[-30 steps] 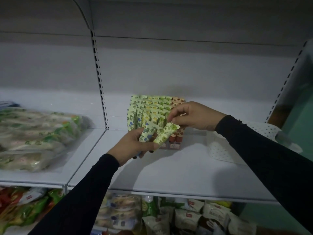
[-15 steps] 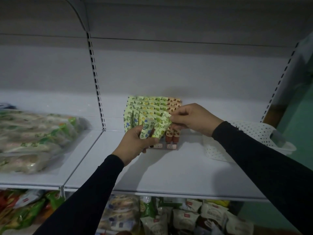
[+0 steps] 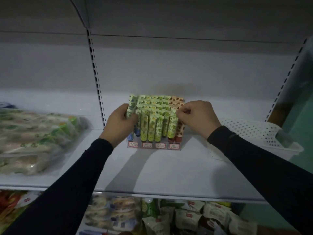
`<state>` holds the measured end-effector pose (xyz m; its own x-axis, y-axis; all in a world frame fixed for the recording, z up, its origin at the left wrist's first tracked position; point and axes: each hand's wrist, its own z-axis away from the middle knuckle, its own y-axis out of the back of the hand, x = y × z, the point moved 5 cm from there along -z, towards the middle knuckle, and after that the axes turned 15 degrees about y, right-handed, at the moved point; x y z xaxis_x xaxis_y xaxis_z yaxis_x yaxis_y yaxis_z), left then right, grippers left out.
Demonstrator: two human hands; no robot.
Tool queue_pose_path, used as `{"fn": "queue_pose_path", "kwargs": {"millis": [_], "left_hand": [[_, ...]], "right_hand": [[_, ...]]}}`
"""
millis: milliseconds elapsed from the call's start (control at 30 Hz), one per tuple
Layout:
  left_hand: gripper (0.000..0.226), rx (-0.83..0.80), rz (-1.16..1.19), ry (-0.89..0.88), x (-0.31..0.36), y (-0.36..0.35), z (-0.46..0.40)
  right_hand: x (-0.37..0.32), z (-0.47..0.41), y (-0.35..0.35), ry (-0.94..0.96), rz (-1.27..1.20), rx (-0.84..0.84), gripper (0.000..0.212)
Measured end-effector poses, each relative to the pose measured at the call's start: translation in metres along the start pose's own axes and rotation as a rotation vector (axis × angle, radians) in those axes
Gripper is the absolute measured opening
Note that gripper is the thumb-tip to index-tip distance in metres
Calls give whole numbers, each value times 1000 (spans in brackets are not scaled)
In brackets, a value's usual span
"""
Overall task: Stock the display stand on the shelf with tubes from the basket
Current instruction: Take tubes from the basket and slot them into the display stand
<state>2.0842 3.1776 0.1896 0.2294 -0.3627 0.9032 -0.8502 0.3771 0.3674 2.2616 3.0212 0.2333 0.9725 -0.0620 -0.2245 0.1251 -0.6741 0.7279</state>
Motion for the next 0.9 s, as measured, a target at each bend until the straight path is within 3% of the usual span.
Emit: {"fn": "queue_pose_path", "kwargs": {"millis": [200, 433, 567, 900], "left_hand": [[4, 109, -298, -110, 21, 1, -13], [47, 148, -569, -56, 18, -10, -40], [66, 169, -627, -32, 8, -13, -44], [70, 162, -602, 12, 0, -14, -46]], "right_hand": [[-9, 3, -20, 59, 48, 77, 29], [-4, 4, -36, 49, 87, 69, 28], [0, 4, -40, 33, 81, 60, 27], [1, 2, -53, 29, 108, 42, 29]]}}
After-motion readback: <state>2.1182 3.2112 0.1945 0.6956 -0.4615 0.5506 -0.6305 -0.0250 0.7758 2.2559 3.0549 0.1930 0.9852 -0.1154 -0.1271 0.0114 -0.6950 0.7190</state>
